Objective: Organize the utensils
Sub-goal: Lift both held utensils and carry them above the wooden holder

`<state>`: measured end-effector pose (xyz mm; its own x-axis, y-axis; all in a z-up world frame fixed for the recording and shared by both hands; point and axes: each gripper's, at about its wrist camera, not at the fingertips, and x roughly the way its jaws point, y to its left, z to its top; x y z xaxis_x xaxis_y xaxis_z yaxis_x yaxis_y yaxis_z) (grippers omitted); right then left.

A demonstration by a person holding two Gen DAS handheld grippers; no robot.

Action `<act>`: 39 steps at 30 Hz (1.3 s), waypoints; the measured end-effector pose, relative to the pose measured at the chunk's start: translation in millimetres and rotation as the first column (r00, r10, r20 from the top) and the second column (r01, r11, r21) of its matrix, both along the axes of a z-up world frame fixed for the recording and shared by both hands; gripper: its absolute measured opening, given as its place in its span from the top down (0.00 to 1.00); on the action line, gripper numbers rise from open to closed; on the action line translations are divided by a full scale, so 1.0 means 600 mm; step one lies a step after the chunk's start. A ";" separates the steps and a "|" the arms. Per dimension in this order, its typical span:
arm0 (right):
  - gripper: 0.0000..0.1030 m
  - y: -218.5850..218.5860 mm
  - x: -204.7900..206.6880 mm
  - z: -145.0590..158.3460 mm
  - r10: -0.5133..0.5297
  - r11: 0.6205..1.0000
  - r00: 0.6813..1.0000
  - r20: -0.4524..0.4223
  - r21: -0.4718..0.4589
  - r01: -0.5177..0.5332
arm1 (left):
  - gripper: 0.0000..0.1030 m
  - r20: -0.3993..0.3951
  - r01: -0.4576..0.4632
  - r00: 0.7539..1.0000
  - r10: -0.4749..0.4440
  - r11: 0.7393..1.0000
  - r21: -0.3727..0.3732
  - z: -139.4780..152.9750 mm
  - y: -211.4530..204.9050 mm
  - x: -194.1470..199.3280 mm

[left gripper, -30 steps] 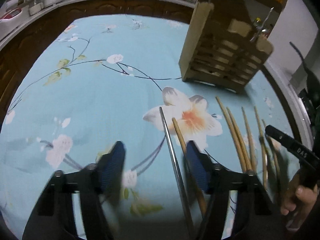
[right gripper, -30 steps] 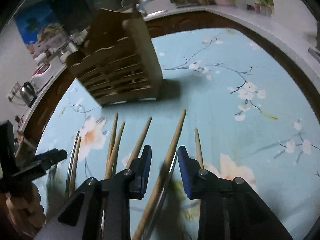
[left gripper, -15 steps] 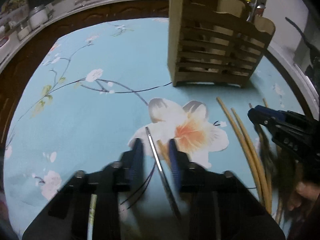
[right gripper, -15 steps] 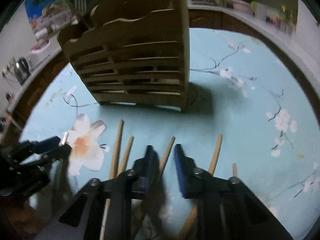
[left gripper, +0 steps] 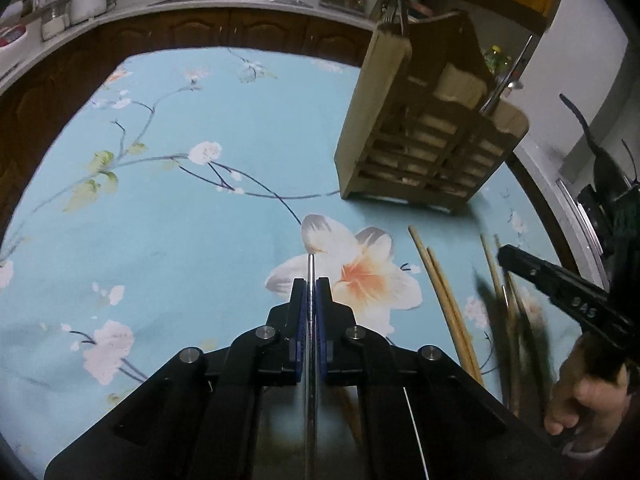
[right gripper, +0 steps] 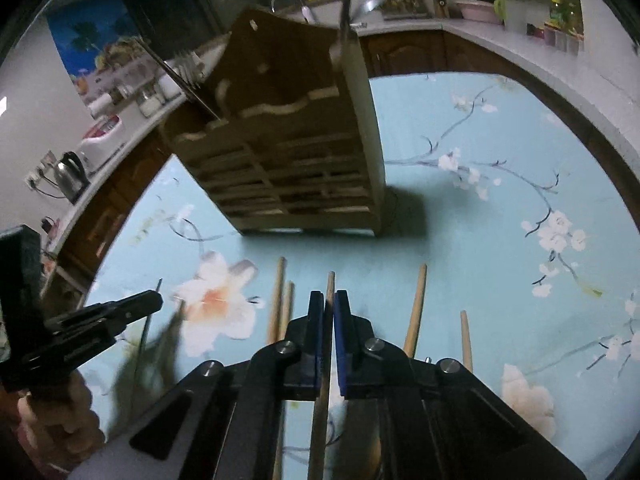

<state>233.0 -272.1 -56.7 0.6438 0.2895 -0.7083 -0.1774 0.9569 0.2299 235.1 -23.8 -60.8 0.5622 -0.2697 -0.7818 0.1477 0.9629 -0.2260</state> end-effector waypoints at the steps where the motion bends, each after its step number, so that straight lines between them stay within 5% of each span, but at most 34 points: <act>1: 0.95 0.000 -0.004 0.007 0.001 1.000 1.000 0.010 0.007 -0.001 | 0.97 0.009 -0.001 1.000 0.001 1.000 -0.014 0.007 0.003 -0.004; 21: 0.96 -0.021 -0.138 0.198 0.017 0.996 0.956 0.292 0.077 -0.042 | 0.97 0.300 0.049 0.954 -0.017 0.994 -0.099 0.223 0.034 -0.161; 39: 0.96 -0.037 -0.118 0.256 -0.029 0.994 0.922 0.385 0.110 -0.014 | 0.97 0.399 0.045 0.917 0.018 0.988 -0.148 0.297 0.046 -0.131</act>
